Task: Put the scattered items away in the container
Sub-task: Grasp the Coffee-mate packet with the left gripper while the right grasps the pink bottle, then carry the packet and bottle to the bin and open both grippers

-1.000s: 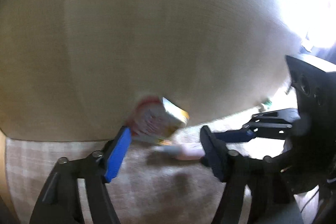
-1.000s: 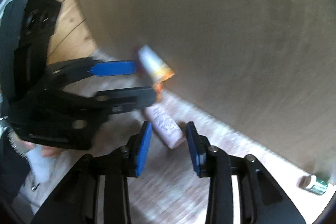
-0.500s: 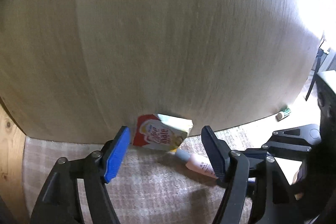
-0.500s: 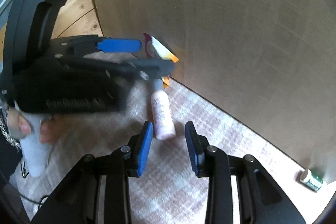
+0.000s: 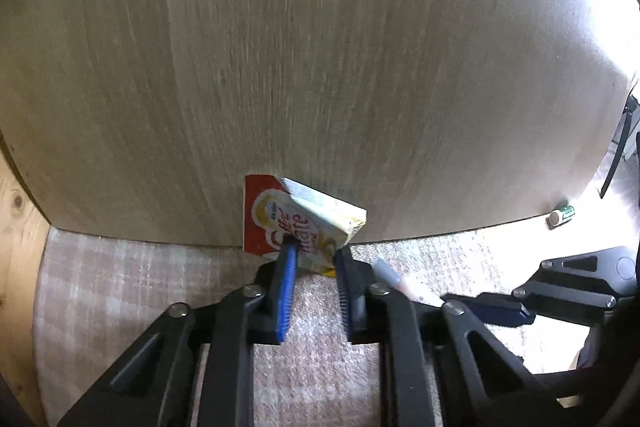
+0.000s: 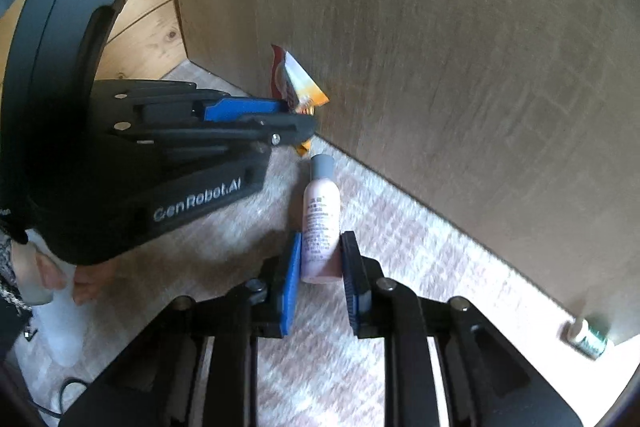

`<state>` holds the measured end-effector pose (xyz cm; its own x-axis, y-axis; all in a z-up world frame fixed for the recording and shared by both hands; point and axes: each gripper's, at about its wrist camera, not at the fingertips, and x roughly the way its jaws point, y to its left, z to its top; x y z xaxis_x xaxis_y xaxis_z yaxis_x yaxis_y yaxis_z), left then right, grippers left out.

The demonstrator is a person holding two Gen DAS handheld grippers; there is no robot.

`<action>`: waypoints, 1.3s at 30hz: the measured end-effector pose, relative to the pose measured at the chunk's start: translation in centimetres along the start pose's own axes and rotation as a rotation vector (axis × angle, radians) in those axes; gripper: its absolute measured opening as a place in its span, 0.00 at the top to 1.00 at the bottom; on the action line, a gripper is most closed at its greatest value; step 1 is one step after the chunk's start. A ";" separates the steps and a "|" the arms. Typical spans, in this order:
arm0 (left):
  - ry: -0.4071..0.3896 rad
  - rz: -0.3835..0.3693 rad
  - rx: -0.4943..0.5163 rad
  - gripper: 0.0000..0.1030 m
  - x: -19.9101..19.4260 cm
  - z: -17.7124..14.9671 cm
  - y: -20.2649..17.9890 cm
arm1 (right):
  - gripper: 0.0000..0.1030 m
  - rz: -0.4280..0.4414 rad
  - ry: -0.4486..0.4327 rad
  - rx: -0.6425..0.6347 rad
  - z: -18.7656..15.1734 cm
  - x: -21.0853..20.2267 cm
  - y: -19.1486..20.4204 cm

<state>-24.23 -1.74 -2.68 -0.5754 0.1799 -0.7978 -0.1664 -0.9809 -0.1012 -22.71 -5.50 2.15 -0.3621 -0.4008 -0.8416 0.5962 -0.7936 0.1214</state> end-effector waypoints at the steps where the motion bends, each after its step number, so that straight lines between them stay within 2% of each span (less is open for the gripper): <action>1: -0.003 -0.005 -0.010 0.94 -0.2 -0.1 -0.3 | 0.81 0.003 0.000 0.006 -0.2 -0.2 -0.1; 3: -0.008 -0.001 -0.024 0.95 -2.4 0.0 2.2 | 0.81 -0.003 -0.007 0.033 -0.8 -1.2 -0.5; 5: -0.010 0.007 -0.027 0.95 -3.3 -0.4 2.2 | 0.81 -0.004 -0.016 0.060 -1.4 -2.4 -0.9; 8: -0.018 -0.015 -0.055 0.95 -4.5 -1.0 1.1 | 0.81 -0.009 -0.046 0.098 -2.6 -4.9 -1.6; 12: -0.046 -0.038 -0.071 0.95 -8.5 -1.9 0.3 | 0.81 -0.035 -0.082 0.160 -4.9 -8.8 -2.7; 16: -0.084 -0.082 -0.036 0.95 -12.6 -2.9 -3.6 | 0.81 -0.060 -0.135 0.246 -6.4 -13.2 -3.4; 18: -0.099 -0.118 -0.010 0.95 -14.7 -3.3 -5.9 | 0.81 -0.089 -0.167 0.302 -8.7 -16.8 -4.6; 20: -0.113 -0.170 0.017 0.95 -16.6 -3.1 -6.5 | 0.81 -0.116 -0.191 0.356 -11.6 -20.4 -5.7; 24: -0.112 -0.262 0.100 0.95 -19.3 -3.6 -12.7 | 0.81 -0.197 -0.222 0.460 -17.6 -26.7 -7.8; 25: -0.111 -0.287 0.117 0.95 -21.8 -4.5 -11.4 | 0.81 -0.215 -0.229 0.492 -19.3 -28.1 -8.4; 27: -0.101 -0.341 0.163 0.95 -24.2 -6.1 -13.1 | 0.81 -0.254 -0.241 0.549 -22.7 -31.3 -9.7; 28: -0.093 -0.369 0.183 0.95 -24.6 -4.8 -13.8 | 0.81 -0.275 -0.246 0.571 -24.5 -33.0 -10.4; 30: -0.069 -0.422 0.235 0.95 -22.8 -5.8 -20.6 | 0.81 -0.328 -0.255 0.628 -28.5 -36.2 -11.5; 34: 0.006 -0.536 0.317 0.95 -23.1 -7.5 -28.6 | 0.81 -0.413 -0.269 0.742 -35.2 -41.1 -13.1; 36: 0.038 -0.577 0.347 0.95 -25.9 -9.2 -29.8 | 0.81 -0.458 -0.276 0.798 -38.6 -43.6 -13.8; 39: 0.084 -0.639 0.404 0.95 -26.7 -11.6 -34.4 | 0.81 -0.513 -0.275 0.866 -42.8 -45.8 -14.3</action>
<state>6.13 26.38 15.19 -0.2085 0.6814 -0.7016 -0.7364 -0.5815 -0.3458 15.95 43.81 16.43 -0.6420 0.0734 -0.7632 -0.3541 -0.9113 0.2102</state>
